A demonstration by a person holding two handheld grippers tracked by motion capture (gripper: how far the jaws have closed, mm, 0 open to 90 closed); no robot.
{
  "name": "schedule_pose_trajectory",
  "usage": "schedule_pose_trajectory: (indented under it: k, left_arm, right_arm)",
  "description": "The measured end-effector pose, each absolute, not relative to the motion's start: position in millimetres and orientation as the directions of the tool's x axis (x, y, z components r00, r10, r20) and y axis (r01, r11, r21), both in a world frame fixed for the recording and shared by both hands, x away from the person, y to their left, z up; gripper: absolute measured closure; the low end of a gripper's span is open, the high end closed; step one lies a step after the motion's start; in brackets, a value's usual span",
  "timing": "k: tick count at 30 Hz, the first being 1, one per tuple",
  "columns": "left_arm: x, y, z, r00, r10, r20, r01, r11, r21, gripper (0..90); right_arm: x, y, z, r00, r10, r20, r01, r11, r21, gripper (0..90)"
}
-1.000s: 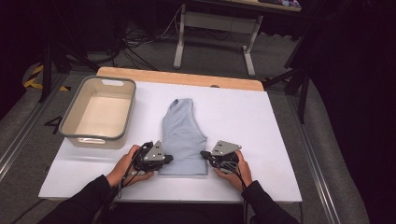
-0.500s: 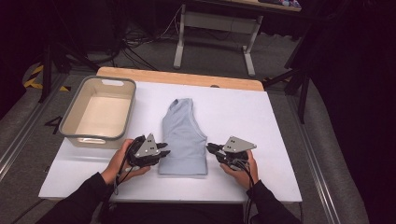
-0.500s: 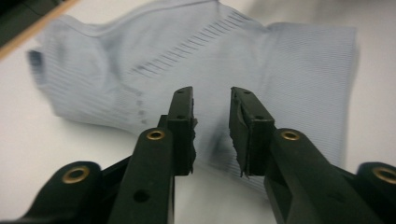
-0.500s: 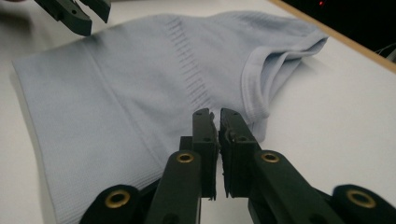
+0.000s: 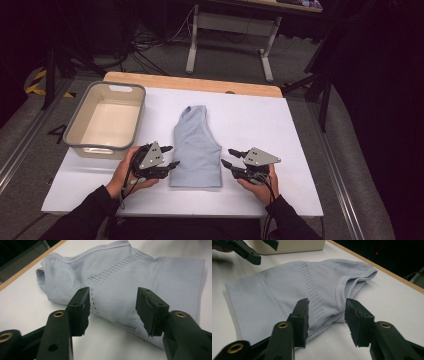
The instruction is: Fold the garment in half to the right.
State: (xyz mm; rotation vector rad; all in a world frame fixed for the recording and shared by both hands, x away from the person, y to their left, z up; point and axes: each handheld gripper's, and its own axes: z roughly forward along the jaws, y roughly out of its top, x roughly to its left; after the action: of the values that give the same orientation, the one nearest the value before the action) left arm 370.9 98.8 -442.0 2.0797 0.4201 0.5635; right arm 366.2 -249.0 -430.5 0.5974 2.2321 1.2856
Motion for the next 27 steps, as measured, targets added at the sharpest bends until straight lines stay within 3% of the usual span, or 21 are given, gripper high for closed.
schedule_pose_trajectory:
  k: [2, 16, 27]
  left_arm:
    - [368.9, 101.8, -444.5, 0.834, 0.502, 0.229, 0.081, -0.522, 0.849, 37.4]
    - [360.8, 111.4, -454.7, 0.826, 0.527, 0.202, 0.115, -0.508, 0.854, 13.4]
    - [356.7, 119.7, -455.5, 0.824, 0.537, 0.181, 0.136, -0.498, 0.857, 7.6]
  right_arm:
    - [365.1, -249.8, -432.6, -0.777, 0.593, -0.212, 0.115, 0.464, 0.878, 40.5]
    - [363.2, -256.1, -439.5, -0.753, 0.622, -0.212, 0.129, 0.456, 0.881, 15.1]
    - [366.0, -258.2, -439.6, -0.741, 0.639, -0.205, 0.141, 0.446, 0.884, 14.8]
